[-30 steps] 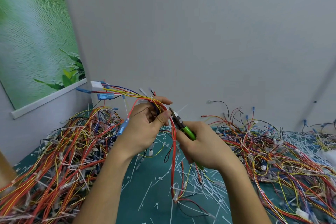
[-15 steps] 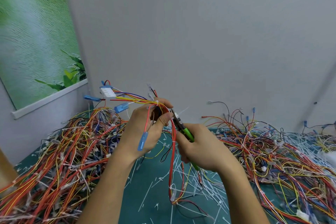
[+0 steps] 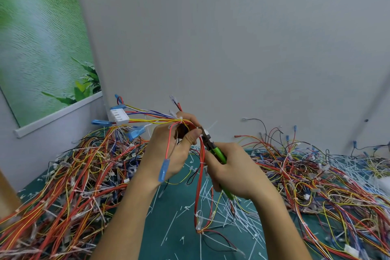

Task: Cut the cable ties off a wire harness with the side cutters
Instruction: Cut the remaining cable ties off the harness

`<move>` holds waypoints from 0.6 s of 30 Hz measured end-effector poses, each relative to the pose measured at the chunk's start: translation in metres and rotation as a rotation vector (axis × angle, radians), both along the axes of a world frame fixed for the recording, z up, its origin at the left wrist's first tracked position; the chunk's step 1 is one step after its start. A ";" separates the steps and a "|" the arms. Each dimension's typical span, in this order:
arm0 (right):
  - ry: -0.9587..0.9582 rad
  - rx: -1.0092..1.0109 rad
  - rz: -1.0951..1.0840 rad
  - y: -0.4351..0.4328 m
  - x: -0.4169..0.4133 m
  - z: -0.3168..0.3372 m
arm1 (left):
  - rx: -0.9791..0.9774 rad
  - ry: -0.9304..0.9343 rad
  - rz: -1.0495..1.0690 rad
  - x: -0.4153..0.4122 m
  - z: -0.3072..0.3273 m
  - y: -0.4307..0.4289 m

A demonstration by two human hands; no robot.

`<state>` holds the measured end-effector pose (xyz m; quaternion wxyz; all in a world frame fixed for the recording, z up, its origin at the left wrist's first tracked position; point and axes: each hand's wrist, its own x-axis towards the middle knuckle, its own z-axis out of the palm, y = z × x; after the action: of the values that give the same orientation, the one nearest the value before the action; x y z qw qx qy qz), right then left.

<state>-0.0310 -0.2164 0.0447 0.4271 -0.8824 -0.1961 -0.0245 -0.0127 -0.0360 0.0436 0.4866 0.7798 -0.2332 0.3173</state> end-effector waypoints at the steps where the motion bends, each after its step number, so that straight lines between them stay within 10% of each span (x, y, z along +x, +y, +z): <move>1: 0.002 -0.012 0.007 0.000 0.000 0.000 | 0.008 0.006 0.002 0.000 -0.001 0.001; 18: -0.045 0.048 0.016 0.006 0.000 -0.003 | -0.094 0.144 -0.093 -0.010 0.009 0.012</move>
<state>-0.0310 -0.2103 0.0413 0.4438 -0.8695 -0.2119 -0.0457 -0.0223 -0.0243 0.0526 0.5525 0.7651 -0.2185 0.2481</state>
